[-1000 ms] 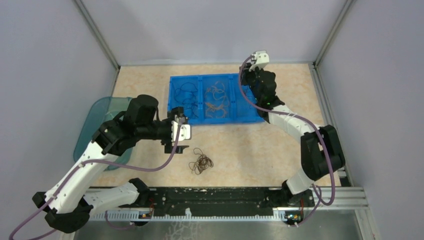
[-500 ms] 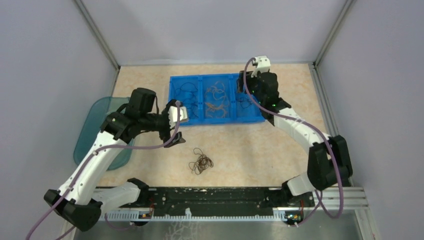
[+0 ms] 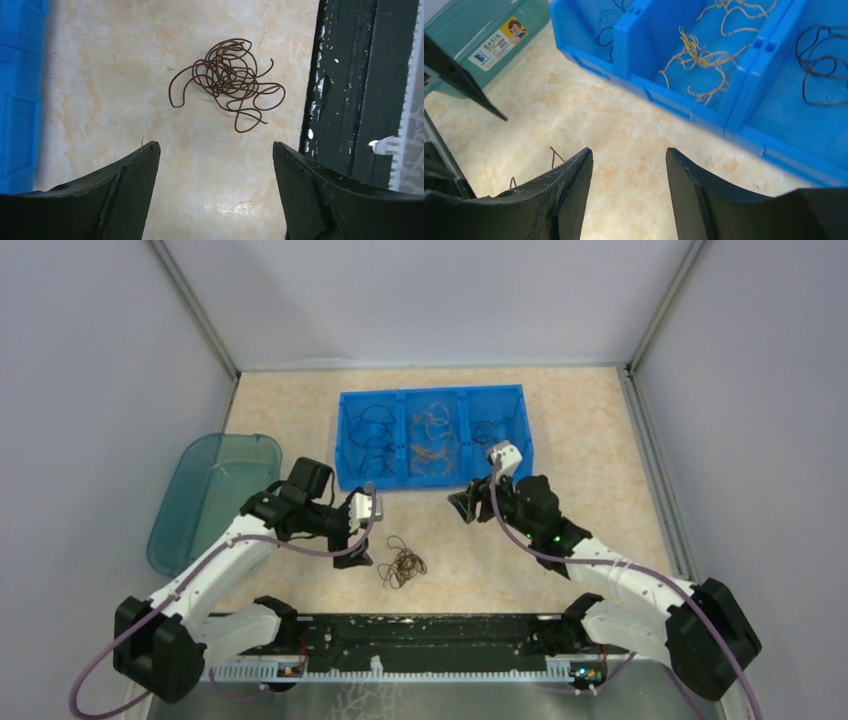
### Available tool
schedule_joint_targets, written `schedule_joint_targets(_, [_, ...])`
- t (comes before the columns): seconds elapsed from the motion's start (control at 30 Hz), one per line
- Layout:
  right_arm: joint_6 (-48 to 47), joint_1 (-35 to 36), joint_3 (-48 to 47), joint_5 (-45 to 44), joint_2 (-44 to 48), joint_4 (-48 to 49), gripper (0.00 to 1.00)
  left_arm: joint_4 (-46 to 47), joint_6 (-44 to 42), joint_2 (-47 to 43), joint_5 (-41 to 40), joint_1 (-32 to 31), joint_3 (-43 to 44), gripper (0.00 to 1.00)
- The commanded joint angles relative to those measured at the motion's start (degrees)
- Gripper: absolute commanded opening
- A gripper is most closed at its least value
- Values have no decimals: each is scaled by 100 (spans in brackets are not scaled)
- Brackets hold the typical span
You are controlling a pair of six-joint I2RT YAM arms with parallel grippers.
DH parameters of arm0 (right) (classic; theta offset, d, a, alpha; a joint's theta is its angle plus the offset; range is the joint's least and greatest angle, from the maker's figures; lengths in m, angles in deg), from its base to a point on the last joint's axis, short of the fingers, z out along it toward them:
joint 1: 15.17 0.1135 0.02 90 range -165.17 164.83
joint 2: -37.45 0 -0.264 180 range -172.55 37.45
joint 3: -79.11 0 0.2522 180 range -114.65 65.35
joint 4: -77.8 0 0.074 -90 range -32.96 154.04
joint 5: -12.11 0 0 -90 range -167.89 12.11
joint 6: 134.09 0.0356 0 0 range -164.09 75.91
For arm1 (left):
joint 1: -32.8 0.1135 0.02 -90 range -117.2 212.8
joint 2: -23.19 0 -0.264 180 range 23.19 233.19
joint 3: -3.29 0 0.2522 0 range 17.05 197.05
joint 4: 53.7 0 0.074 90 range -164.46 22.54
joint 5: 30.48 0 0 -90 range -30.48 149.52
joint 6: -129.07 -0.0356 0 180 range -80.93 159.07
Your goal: Untangle the cables
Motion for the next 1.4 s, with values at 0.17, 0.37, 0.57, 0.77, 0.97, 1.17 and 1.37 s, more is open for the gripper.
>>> schedule_joint_targets(0.17, [351, 38, 332, -351, 1050, 15, 50, 633, -1233, 1536, -41, -417, 237, 69])
schedule_joint_targets(0.37, [404, 42, 367, -409, 1297, -30, 48, 445, -1661, 2440, -92, -535, 709, 61])
schedule_joint_targets(0.57, [481, 39, 298, -246, 1259, 27, 46, 465, -1839, 2841, -72, -602, 940, 48])
schedule_joint_targets(0.77, [535, 39, 279, -192, 1243, 69, 46, 586, -1918, 2964, -98, -661, 908, 48])
schedule_joint_targets(0.97, [686, 39, 335, -178, 1239, 91, 46, 769, -1689, 3094, -47, -782, 945, 34])
schedule_joint_targets(1.17, [963, 41, 596, -75, 1368, 382, 53, 467, -1384, 2872, -180, -815, 1385, 0])
schedule_joint_targets(1.37, [1168, 62, 1018, 998, 962, 2130, 62, 19, -916, 2066, 84, -858, 1759, 0])
